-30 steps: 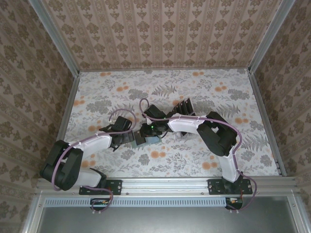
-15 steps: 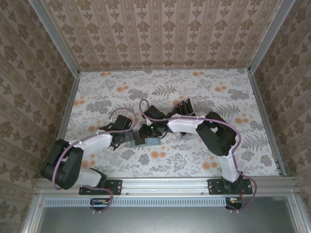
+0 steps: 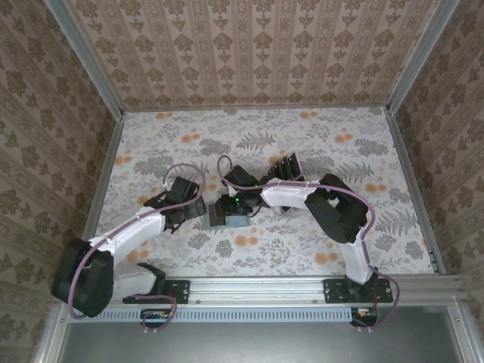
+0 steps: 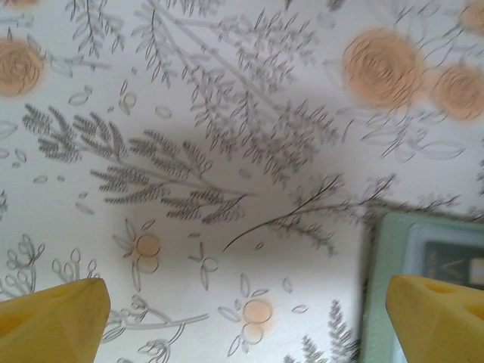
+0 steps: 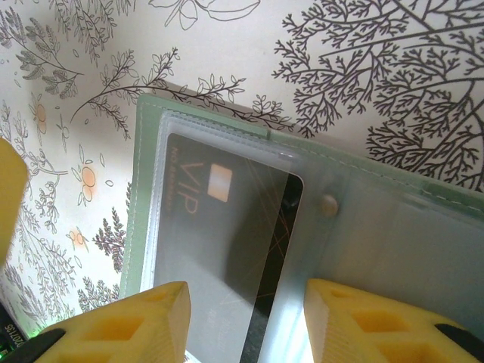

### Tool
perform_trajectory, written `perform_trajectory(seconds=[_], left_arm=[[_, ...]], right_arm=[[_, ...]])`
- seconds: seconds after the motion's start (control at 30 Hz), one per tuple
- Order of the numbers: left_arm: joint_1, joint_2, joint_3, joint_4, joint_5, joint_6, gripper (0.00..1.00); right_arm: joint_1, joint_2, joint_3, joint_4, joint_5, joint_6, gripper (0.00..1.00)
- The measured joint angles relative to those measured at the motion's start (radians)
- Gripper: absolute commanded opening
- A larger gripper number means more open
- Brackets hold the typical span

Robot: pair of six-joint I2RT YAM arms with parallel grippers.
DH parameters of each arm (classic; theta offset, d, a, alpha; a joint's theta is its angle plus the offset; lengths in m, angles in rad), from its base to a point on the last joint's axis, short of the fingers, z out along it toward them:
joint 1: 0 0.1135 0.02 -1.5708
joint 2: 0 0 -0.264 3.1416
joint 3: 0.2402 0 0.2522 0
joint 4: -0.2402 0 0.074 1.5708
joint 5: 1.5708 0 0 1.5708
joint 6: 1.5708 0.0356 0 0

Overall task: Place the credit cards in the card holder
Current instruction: Insert the credit card into the card slot.

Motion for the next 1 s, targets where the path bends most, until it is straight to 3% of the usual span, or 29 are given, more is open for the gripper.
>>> perform_trajectory(seconds=[0.7, 1.0], left_arm=[[-0.025, 0.093, -0.060, 0.023, 0.014, -0.029, 0.96], [-0.042, 0.101, -0.062, 0.032, -0.001, -0.038, 0.96]], right_arm=[[0.000, 0.000, -0.004, 0.001, -0.023, 0.003, 0.23], [0.000, 0.002, -0.003, 0.019, -0.050, 0.020, 0.21]])
